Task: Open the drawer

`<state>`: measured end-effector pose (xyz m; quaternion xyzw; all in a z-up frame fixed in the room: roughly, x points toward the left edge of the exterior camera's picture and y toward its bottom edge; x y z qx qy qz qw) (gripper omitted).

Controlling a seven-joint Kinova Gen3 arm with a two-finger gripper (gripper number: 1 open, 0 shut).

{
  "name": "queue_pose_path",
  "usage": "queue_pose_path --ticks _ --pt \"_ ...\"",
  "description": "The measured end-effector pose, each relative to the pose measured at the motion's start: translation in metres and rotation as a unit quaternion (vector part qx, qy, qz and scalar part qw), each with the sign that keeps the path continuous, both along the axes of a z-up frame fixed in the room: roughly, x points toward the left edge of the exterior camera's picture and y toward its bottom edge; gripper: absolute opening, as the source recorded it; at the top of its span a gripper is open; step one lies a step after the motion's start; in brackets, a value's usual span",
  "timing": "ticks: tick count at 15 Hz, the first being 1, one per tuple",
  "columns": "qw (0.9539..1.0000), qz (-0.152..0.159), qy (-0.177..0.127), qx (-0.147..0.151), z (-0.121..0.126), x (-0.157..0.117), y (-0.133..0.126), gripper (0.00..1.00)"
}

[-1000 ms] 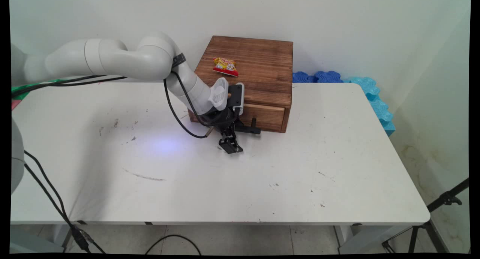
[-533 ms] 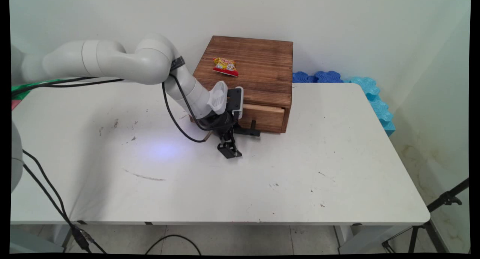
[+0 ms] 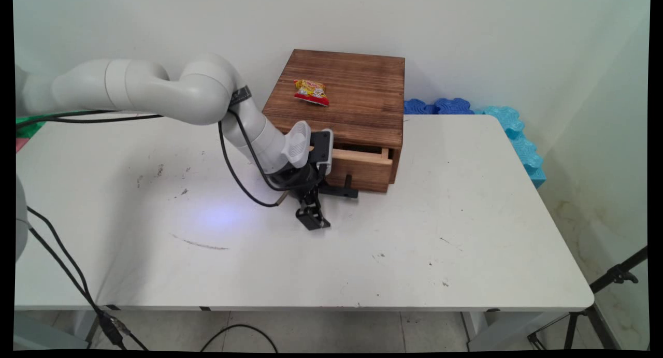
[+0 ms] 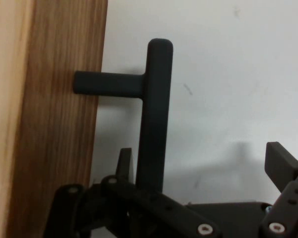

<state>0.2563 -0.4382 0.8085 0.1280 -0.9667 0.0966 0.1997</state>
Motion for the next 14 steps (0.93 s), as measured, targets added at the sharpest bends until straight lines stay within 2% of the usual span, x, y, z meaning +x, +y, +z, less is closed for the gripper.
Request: queue_pose_path --ticks 14 --pt "0.9995 -0.011 0.004 0.028 0.008 -0.004 0.053 1.00"
